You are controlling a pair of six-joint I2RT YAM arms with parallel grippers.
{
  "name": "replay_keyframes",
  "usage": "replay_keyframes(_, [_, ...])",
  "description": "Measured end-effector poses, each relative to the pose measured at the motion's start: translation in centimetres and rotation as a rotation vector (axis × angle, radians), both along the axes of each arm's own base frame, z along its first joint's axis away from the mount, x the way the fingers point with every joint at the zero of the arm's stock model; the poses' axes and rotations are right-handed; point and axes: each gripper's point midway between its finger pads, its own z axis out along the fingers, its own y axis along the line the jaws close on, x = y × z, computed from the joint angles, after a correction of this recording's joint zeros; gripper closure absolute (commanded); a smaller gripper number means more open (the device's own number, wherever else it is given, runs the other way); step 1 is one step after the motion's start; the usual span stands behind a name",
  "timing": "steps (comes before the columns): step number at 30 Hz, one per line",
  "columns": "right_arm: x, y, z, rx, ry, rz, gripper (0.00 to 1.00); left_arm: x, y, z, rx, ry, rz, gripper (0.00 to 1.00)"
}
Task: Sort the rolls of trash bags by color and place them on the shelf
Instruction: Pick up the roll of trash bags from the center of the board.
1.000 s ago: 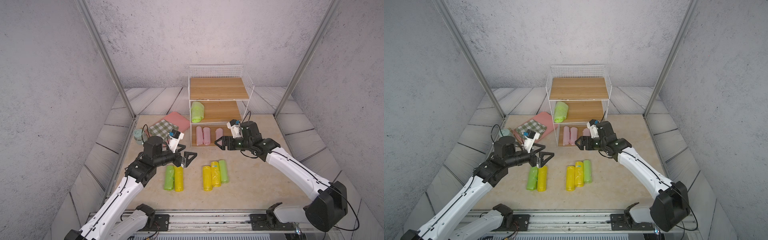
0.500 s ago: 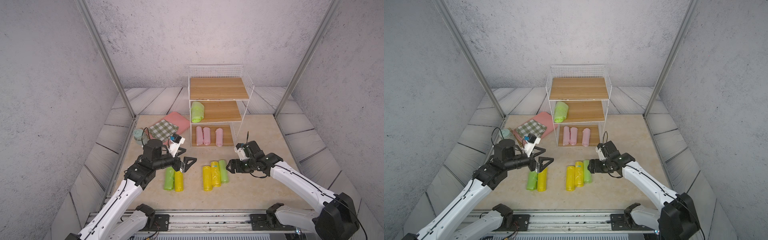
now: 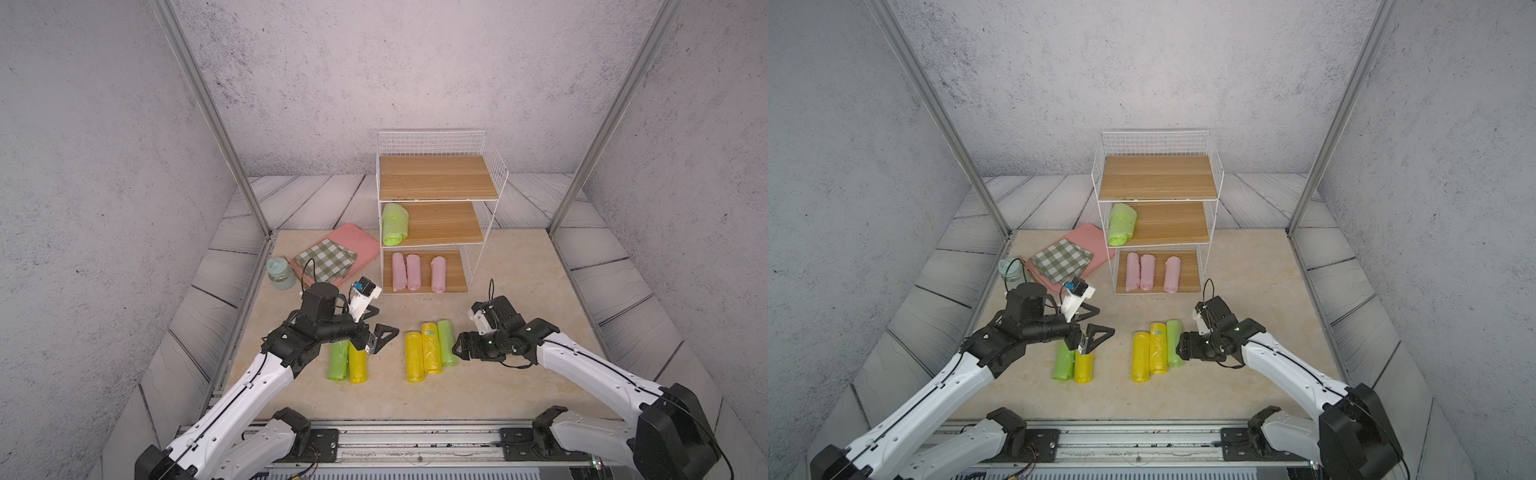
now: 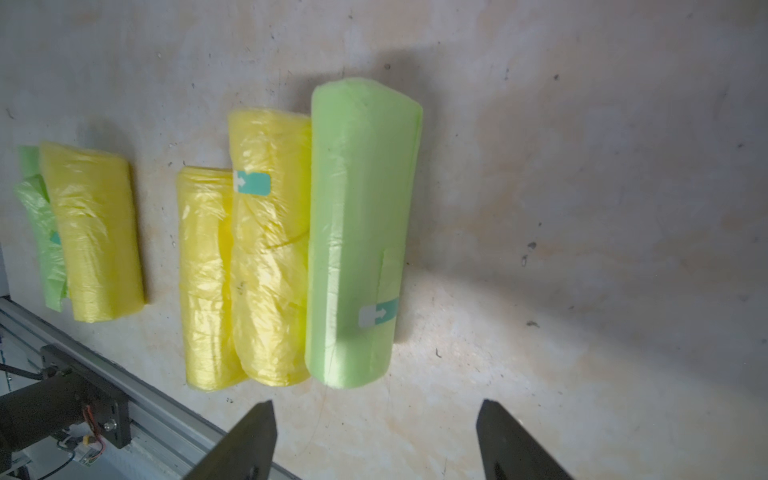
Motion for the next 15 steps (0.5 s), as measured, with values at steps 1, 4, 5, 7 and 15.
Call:
replay_keyframes(1, [0.1,0.2,-0.2,0.004,0.005,-0.001,0.20,-0.1,-0.3,-0.5,0.015,0.008,-0.012,0.03])
replay_keyframes(4, [0.3,0.7,-0.9,0.010,0.030,-0.001,0.22,-0.6,-1.0,-1.9,0.059,0.026,-0.040,0.03])
replay_keyframes(5, [0.3,0.8,-1.2,0.011,0.043,0.000,0.23,-0.7,-1.2,-2.3,0.072,0.030,-0.048,0.03])
replay_keyframes(7, [0.2,1.0,-1.8,0.010,0.065,-0.002,0.24,-0.9,-1.5,-2.9,0.091,0.037,-0.060,0.03])
replay_keyframes(15, [0.4,1.6,-2.8,0.023,0.105,-0.016,0.30,-1.0,-2.0,-4.5,0.144,0.050,-0.074,0.03])
